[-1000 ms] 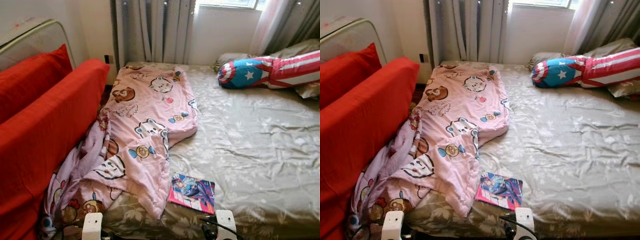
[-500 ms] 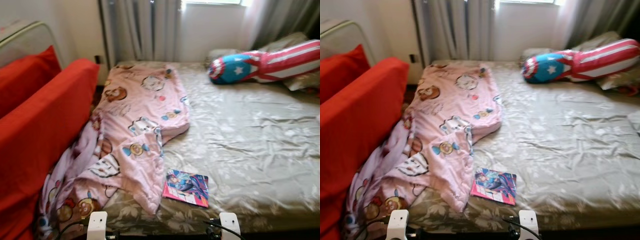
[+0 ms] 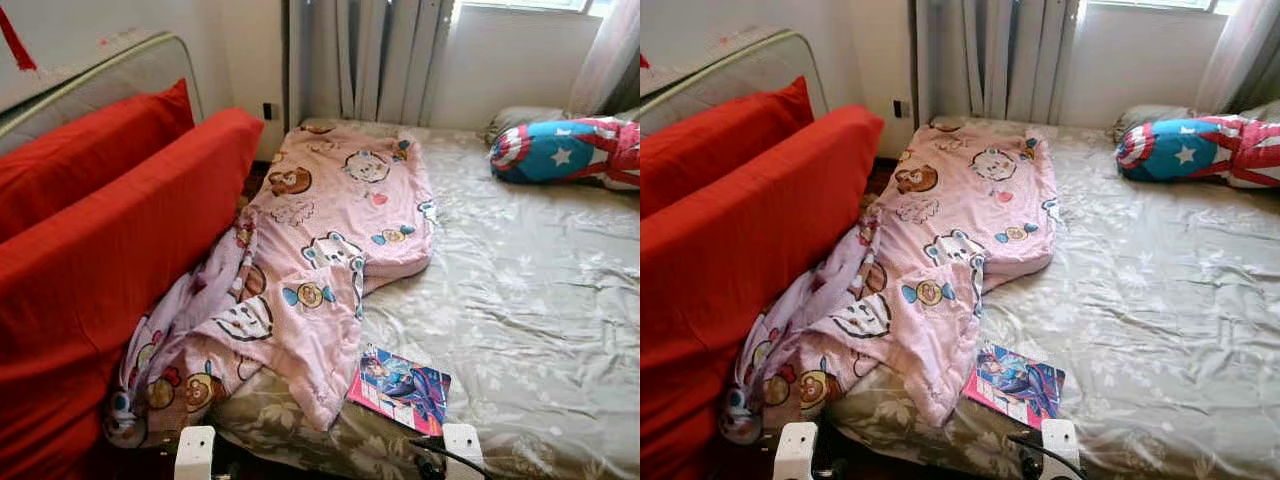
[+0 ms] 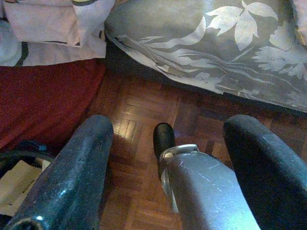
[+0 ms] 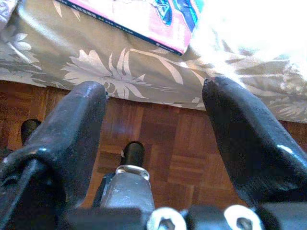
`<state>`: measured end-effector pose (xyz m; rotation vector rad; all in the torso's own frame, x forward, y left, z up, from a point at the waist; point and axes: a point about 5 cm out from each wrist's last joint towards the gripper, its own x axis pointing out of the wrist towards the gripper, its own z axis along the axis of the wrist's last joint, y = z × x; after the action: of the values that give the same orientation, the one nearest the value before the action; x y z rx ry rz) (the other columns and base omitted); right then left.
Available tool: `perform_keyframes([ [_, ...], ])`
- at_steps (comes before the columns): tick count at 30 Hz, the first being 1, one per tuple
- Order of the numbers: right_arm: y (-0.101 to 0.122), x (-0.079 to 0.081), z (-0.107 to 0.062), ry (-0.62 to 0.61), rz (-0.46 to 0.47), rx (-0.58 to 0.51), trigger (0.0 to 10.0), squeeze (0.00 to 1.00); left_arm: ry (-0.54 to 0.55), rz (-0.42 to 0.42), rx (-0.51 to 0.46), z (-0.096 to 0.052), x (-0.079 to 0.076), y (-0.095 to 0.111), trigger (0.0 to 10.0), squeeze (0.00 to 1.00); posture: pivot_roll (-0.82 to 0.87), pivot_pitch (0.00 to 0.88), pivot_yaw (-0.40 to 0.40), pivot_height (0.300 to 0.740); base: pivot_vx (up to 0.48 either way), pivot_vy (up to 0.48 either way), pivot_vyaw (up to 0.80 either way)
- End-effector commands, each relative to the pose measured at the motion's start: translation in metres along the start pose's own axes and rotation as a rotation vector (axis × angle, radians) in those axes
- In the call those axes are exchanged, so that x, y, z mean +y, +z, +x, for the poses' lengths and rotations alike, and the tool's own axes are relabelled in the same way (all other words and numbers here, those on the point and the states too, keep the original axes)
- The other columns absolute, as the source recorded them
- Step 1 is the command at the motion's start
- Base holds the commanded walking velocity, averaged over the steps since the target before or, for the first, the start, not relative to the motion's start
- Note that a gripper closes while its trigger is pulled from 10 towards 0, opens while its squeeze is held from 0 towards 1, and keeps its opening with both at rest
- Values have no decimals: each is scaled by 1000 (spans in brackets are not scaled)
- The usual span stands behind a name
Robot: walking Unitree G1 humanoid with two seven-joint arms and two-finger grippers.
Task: Clean up the room
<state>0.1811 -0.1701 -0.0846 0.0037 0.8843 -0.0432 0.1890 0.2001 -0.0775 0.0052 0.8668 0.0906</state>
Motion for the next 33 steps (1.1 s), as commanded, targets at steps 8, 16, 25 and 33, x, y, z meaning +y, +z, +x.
perform_keyframes([
  [8, -3, -1, -1, 3, -17, 11, 10000, 0, -1, -1, 9, 0, 0, -2, 10000, 0, 33, 0, -45, 740, 30, 0, 477],
  [16, -4, -2, -1, -3, 5, 12, 10000, 0, 0, -3, 6, 0, 0, -1, 10000, 0, 34, 0, -47, 740, 30, 0, 100],
  [25, -3, -1, -1, 0, 8, 11, 10000, 0, -1, -5, 4, 0, 0, -1, 10000, 0, 33, 0, -47, 740, 0, 0, 0],
  [33, -3, -1, -1, 4, -18, 10, 10000, 0, 0, -8, 3, 0, -1, -1, 10000, 0, 33, 0, -47, 740, 0, 0, 145],
])
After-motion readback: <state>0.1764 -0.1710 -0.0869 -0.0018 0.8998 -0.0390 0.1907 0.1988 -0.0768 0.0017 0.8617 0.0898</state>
